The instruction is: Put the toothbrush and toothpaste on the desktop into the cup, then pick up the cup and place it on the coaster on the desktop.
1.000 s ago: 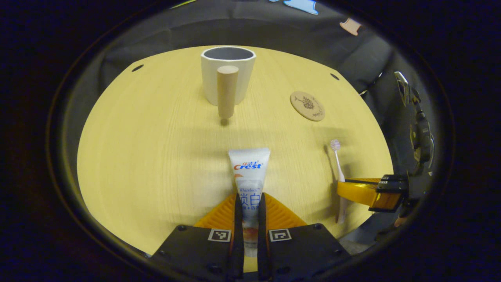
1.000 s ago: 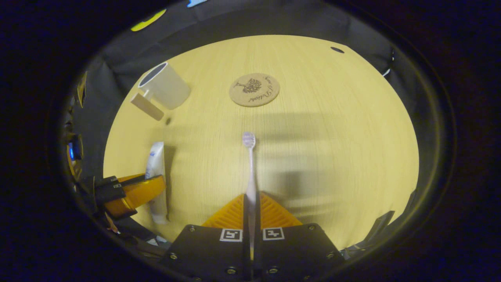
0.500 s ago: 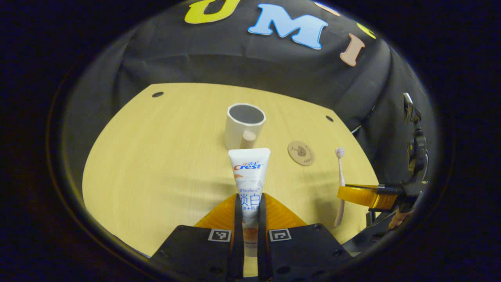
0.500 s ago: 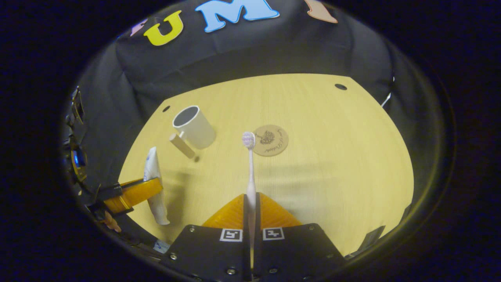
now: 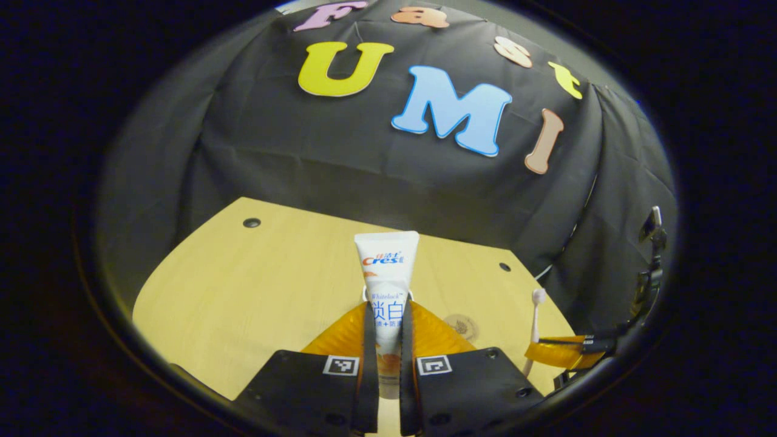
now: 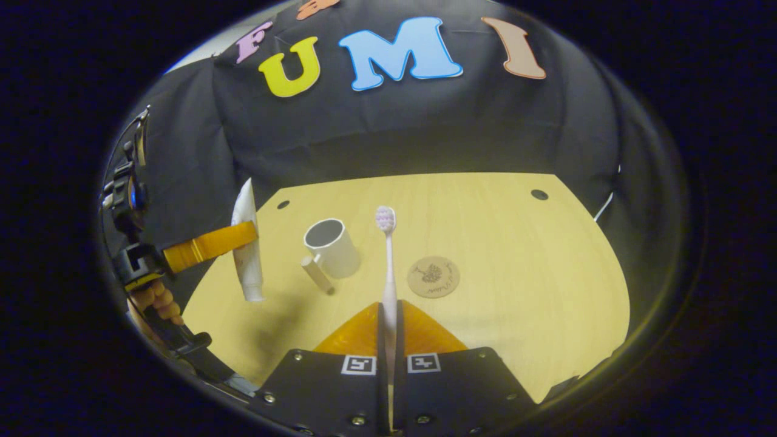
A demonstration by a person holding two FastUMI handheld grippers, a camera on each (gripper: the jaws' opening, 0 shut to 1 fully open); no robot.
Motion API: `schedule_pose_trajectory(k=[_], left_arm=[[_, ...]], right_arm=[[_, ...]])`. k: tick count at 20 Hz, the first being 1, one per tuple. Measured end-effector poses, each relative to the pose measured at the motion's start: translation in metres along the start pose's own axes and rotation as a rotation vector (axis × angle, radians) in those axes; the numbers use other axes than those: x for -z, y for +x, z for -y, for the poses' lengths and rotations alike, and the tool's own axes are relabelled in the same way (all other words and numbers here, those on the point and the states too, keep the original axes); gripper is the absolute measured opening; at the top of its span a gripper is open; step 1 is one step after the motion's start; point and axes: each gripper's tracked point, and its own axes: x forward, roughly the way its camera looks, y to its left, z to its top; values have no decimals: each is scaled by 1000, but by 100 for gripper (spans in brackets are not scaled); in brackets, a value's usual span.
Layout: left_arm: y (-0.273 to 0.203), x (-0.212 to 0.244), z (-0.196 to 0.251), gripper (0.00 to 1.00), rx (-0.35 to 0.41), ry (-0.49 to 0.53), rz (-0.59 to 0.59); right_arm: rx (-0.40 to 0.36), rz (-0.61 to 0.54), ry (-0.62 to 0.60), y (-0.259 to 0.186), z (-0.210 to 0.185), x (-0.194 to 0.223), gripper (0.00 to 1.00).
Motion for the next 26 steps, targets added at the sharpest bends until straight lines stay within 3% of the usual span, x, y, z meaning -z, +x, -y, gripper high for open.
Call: schedule_pose_trajectory(k=[4,10,14,21,25,26], left_arm=[[36,-36,3,21,36,22,101],[92,-53,14,20,107,43,161],[130,-39,3,20,118,31,136],[164,9,-1,21,108,105,45],[164,37,-2,29,111,154,-35],[164,40,-1,33,119,152,-53]], right_arm=[[-6,33,11,-5,-9,-12,4],[35,49,38,-11,-6,-22,0],[68,32,44,-12,-2,-16,4],[74,24,50,-9,-6,-19,4],[53,37,45,-2,-17,-33,0],[48,40,40,-2,-19,-33,4]])
